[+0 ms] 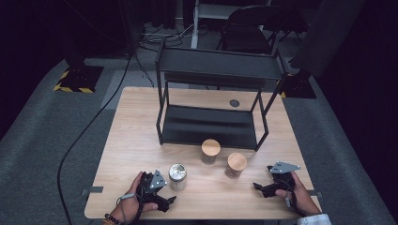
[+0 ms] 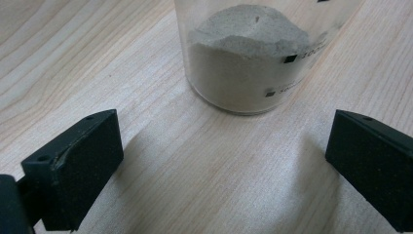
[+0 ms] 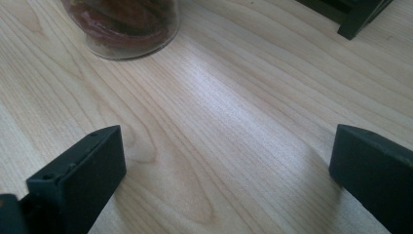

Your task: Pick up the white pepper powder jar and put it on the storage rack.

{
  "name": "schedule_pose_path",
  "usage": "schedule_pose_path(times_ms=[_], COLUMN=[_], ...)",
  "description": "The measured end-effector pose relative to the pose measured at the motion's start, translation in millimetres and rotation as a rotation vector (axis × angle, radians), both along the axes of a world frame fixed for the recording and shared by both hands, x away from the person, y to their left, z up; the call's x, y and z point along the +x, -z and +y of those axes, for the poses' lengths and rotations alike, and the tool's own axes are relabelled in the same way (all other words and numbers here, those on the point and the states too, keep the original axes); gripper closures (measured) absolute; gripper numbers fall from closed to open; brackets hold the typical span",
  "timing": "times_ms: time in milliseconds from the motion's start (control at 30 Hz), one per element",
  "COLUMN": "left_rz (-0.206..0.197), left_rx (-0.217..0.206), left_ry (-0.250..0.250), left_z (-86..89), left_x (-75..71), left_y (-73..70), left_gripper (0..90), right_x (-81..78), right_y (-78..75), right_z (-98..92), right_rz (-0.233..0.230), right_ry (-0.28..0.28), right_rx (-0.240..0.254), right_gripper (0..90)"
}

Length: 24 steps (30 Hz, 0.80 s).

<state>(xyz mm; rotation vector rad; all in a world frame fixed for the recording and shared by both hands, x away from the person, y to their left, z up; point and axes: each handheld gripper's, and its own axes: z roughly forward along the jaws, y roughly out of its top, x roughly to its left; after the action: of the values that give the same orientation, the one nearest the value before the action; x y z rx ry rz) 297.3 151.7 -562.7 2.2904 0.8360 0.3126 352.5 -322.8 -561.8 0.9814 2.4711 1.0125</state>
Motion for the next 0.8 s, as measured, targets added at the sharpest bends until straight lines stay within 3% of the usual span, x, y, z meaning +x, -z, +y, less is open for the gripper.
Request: schedule_pose_path(times_ms=[233,400,800], left_rz=[0.024,0.045,0.006], left_rx=[0.027,0.049,0.036], left_ry=[-0.012,-0.061,-0.068], left_z=[-3.1,-5.0,-10.4], left_x=[1.5,1.4,-2.0], left_y=[-2.9,-6.0,-17.4], left_gripper=[0.0,1.3,1.9], right_x=[0.4,0.6,0.8], right_y=[0.0,0.0,0.1], right_z=[0.6,0.5,0.6], right_rz=[0.000,0.000,0.000], right_ry=[0.005,0.005,0.004], right_rx=[0.001,0.001,0.001], right_gripper=[0.0,0.0,0.0])
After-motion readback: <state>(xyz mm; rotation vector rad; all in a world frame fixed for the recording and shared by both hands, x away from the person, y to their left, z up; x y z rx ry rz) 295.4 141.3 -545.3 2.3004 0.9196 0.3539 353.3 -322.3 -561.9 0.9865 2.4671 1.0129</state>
